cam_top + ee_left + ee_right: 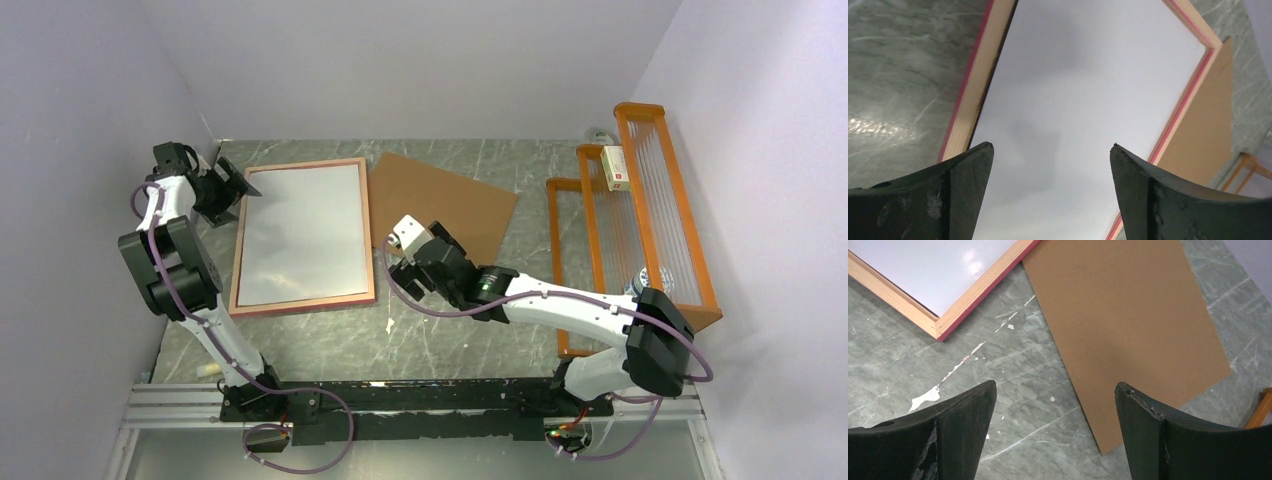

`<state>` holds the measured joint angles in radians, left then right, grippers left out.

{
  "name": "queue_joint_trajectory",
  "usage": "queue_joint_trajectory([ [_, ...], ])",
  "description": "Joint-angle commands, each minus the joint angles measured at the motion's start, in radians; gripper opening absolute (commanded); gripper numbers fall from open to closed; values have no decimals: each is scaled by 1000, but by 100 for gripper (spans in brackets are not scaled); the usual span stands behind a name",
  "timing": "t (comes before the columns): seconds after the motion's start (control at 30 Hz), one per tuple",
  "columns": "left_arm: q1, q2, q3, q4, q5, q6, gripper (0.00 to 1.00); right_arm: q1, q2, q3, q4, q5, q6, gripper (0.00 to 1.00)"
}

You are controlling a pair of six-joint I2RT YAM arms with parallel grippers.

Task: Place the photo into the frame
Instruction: Turn over the photo from the photo frame.

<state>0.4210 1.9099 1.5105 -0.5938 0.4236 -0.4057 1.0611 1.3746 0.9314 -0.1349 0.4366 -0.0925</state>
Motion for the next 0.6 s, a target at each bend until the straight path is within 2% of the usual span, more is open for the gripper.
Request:
queue_joint_trajectory([
  [0.0, -2, 5, 50, -67, -78, 27, 92, -16, -1, 40, 24, 10, 36, 92],
  [0.33, -2, 51, 59, -31, 70, -10, 93, -63, 7, 32, 29, -3, 89, 91],
  [0.43, -14, 40, 60, -28, 138, -1, 92, -104, 15, 39, 20, -15, 160, 91],
  [0.57, -63, 6, 73, -60, 135, 24, 92, -192, 49, 69, -14, -68, 257, 90],
])
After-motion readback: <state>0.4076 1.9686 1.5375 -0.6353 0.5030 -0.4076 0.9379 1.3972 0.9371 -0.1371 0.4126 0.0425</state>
